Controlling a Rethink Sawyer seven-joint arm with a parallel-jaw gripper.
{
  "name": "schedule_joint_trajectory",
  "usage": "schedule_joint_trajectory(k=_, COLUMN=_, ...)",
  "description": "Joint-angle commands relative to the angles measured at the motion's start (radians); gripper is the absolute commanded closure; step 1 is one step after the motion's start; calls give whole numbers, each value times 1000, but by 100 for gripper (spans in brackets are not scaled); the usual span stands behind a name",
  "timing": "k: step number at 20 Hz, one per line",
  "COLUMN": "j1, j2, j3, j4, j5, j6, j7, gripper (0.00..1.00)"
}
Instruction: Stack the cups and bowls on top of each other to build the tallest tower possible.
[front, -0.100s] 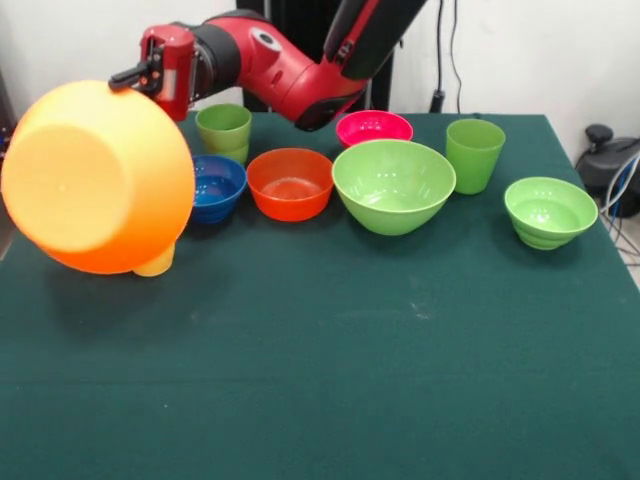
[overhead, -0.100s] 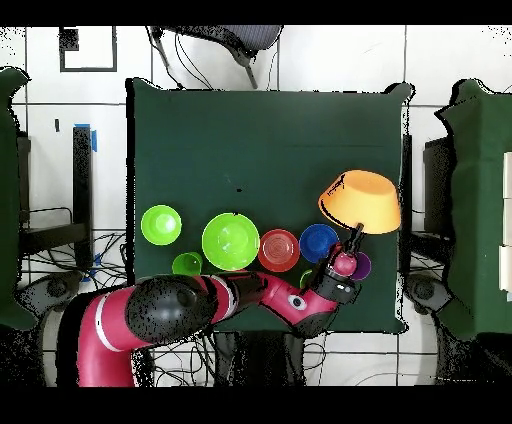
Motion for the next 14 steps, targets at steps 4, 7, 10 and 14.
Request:
schedule_joint_trajectory(k=4, j1=-50, j2=-4, j3=217, j4=-184, j5=37, j6=24, j7=325, gripper=100)
schedule_joint_trajectory(k=7, j1=-61, j2=-18, j3=230, j4=-174, j5=47, j6=23, j7=344, gripper=100)
schedule_joint_trajectory(k=10, j1=-58, j2=-15, j3=228, j4=-171, j5=41, j6=48, j7=369, gripper=100)
schedule_joint_trajectory(k=14, j1=-58, j2=10, j3=223, j4=-186, j5=31, j6=98, j7=401, gripper=100)
